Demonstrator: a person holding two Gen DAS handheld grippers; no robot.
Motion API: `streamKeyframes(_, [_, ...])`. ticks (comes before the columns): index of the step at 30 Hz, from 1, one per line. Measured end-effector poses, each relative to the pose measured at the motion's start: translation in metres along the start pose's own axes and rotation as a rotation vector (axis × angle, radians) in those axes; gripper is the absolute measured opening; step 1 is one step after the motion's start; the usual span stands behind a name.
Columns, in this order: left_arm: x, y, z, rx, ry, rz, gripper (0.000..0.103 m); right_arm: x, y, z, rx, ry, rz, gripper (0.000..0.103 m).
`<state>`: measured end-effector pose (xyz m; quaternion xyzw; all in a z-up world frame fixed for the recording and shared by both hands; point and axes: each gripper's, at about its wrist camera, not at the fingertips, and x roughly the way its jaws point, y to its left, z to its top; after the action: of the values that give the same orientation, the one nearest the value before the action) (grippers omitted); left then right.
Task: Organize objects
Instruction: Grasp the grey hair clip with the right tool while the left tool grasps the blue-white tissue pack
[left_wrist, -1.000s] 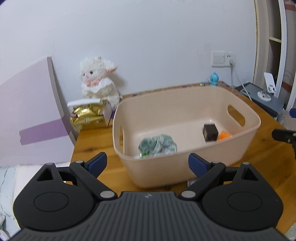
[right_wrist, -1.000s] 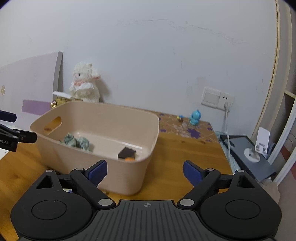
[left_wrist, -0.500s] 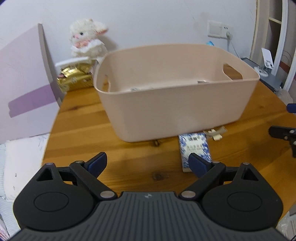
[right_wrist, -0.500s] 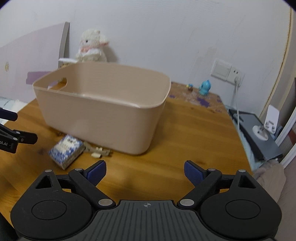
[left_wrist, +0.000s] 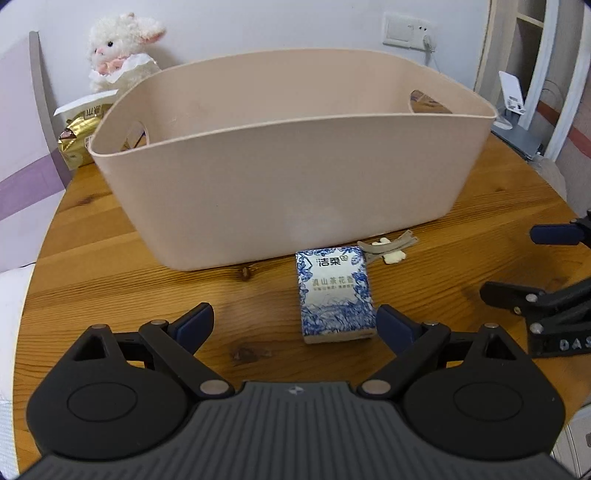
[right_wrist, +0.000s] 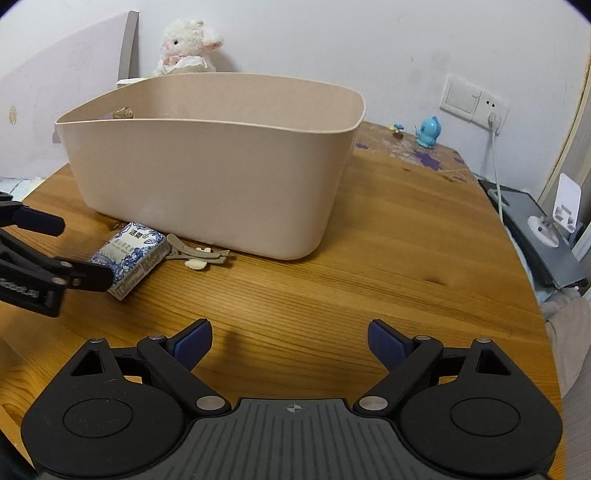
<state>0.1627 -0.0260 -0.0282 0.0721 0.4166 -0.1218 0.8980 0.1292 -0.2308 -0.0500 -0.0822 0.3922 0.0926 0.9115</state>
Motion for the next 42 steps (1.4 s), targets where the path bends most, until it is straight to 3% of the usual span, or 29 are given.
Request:
streamKeyframes(5, [0.014, 0.009, 0.005, -0.076, 0.016, -0.039, 0.095, 0.009, 0.003, 0.001, 0.021, 0.002, 0.027, 0.095])
streamKeyframes(11, [0.028, 0.016, 0.004, -0.076, 0.028, 0.0, 0.094, 0.022, 0.012, 0.005, 0.044, -0.007, 0.051, 0.097])
streamKeyframes(22, [0.028, 0.051, -0.005, -0.068, -0.032, 0.033, 0.088, 0.048, 0.028, 0.017, 0.208, -0.046, 0.097, 0.101])
streamKeyframes(30, [0.025, 0.059, -0.005, -0.064, -0.045, 0.03, 0.079, 0.06, 0.049, 0.023, 0.19, -0.076, 0.016, 0.101])
streamKeyframes(33, [0.026, 0.059, -0.004, -0.068, -0.059, 0.03, 0.065, 0.062, 0.053, 0.023, 0.191, -0.083, -0.008, 0.091])
streamKeyframes(34, [0.025, 0.059, -0.004, -0.07, -0.062, 0.029, 0.056, 0.061, 0.055, 0.023, 0.181, -0.086, -0.018, 0.083])
streamKeyframes(36, [0.023, 0.058, -0.005, -0.069, -0.059, 0.021, 0.048, 0.059, 0.059, 0.021, 0.164, -0.093, -0.034, 0.074])
streamKeyframes(38, [0.022, 0.058, -0.005, -0.064, -0.055, 0.01, 0.048, 0.056, 0.058, 0.018, 0.161, -0.1, -0.031, 0.055])
streamKeyframes(42, [0.017, 0.057, -0.009, -0.063, -0.048, 0.002, 0.048, 0.05, 0.052, 0.015, 0.16, -0.09, -0.009, 0.053])
